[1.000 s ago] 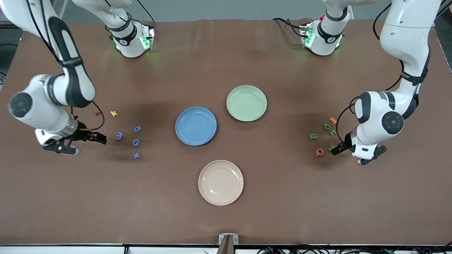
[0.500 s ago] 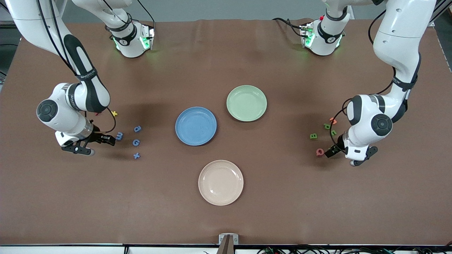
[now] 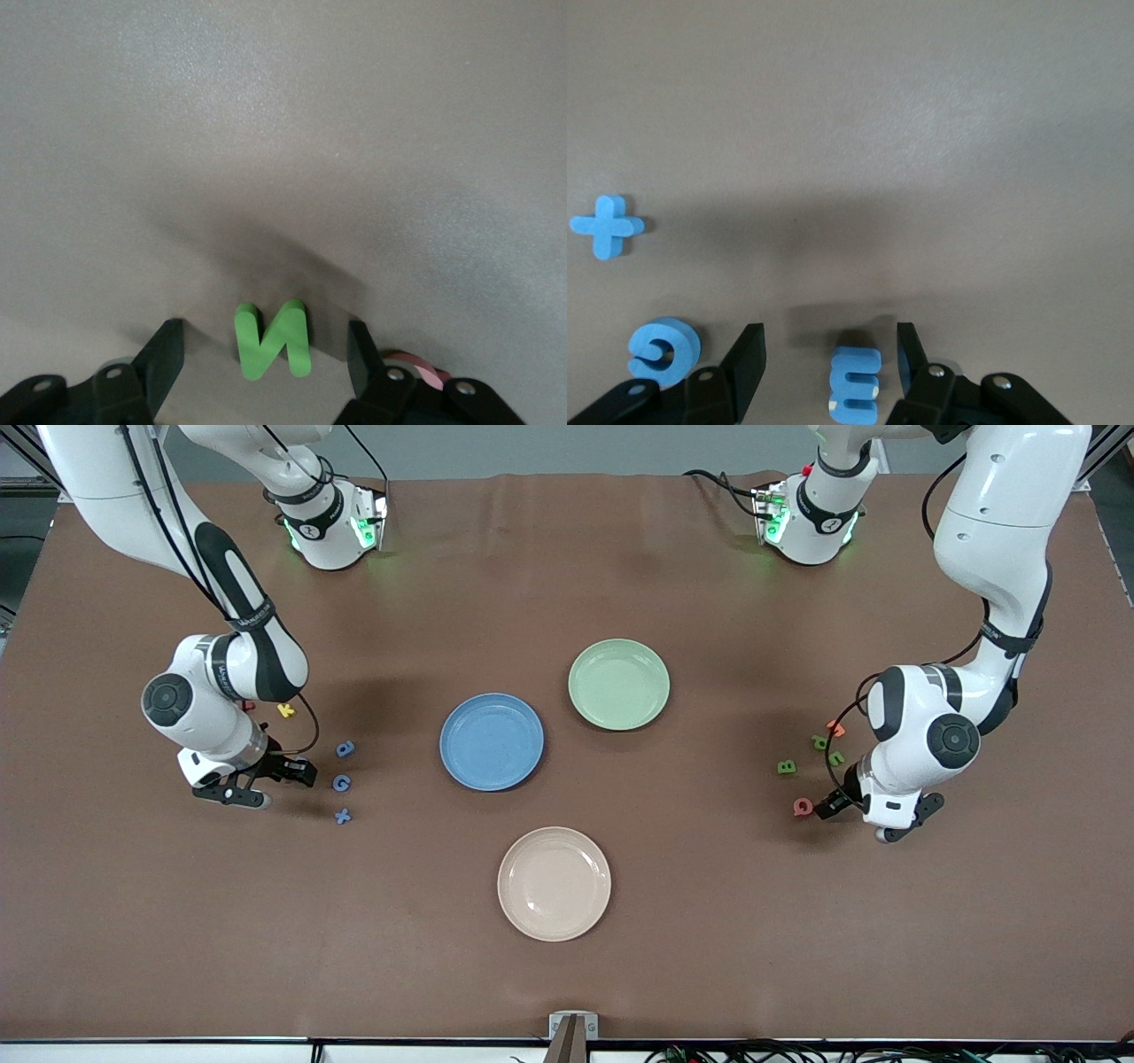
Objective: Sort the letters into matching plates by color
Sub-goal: 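Grasp the green N with the left gripper while the right gripper grasps the blue E, then drop the N on the green plate while the right gripper drops E, then grasp the green B with the left gripper while the right gripper grasps the blue C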
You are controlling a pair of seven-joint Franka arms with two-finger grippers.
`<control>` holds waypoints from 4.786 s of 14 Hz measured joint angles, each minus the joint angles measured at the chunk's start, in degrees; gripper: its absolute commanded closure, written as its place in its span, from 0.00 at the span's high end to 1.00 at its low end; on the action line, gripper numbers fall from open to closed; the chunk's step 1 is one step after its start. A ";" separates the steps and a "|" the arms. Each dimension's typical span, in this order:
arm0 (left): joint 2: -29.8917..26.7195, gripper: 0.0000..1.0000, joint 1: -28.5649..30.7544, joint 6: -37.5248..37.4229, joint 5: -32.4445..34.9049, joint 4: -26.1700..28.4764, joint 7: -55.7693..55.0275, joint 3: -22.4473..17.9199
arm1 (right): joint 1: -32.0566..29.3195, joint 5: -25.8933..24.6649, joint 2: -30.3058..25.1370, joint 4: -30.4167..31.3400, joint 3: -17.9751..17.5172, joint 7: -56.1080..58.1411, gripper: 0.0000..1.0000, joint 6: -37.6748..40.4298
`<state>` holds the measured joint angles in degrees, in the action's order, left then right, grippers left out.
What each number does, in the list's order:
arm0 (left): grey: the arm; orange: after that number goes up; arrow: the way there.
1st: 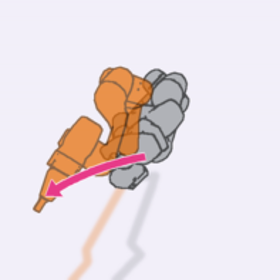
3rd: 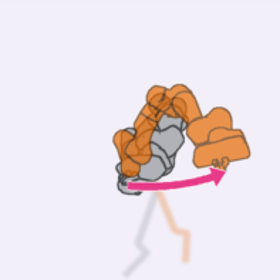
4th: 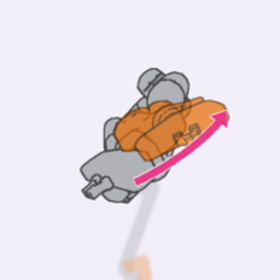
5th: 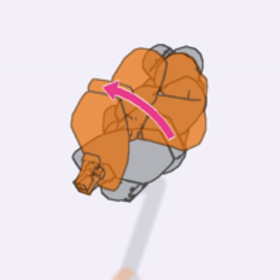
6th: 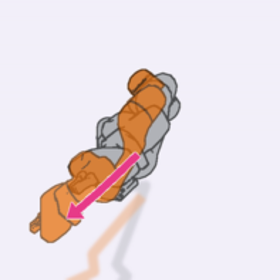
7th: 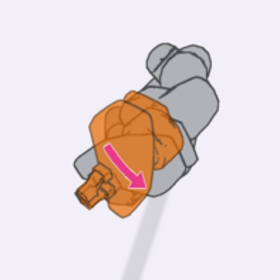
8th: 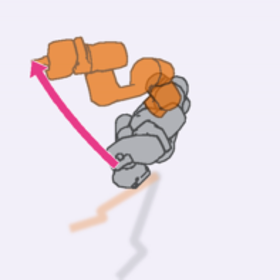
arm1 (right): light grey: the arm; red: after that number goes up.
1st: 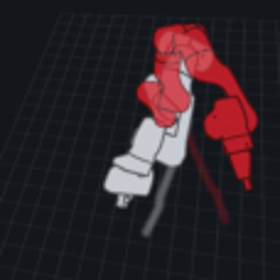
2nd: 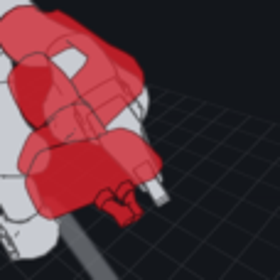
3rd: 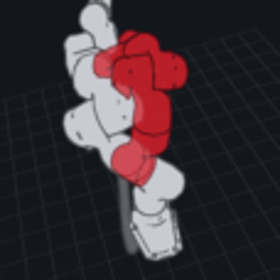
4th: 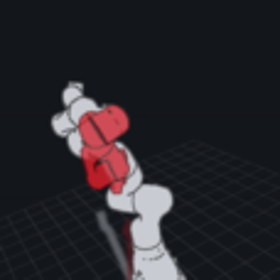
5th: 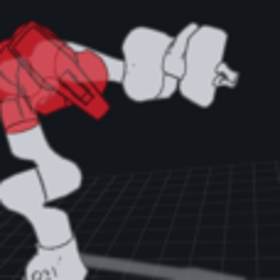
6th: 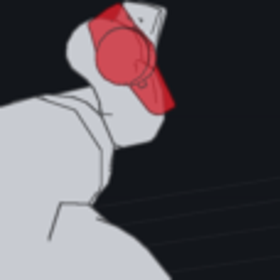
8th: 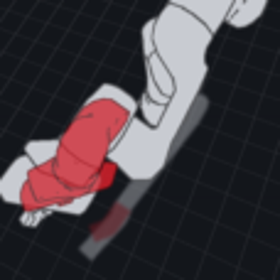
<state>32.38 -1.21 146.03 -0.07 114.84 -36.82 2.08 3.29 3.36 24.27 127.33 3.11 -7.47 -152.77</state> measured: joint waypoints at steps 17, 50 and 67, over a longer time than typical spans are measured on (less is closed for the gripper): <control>-11.82 0.20 -6.14 -17.19 0.00 -2.15 -0.28 0.96 | -0.04 0.00 -0.39 2.74 0.54 -0.11 0.01 -1.54; -9.63 1.00 -15.48 -2.46 7.08 11.39 -22.96 28.32 | 34.66 0.05 4.22 -13.11 -0.56 -60.27 1.00 8.90; -13.12 0.99 6.15 -2.75 18.47 10.64 -8.34 27.64 | 11.07 -0.12 -3.87 -5.69 1.64 -8.89 0.89 11.09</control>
<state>19.26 4.93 143.27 18.40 125.48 -45.17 29.72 14.36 3.24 20.40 121.64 4.75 -16.36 -141.68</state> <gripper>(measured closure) 0.004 0.031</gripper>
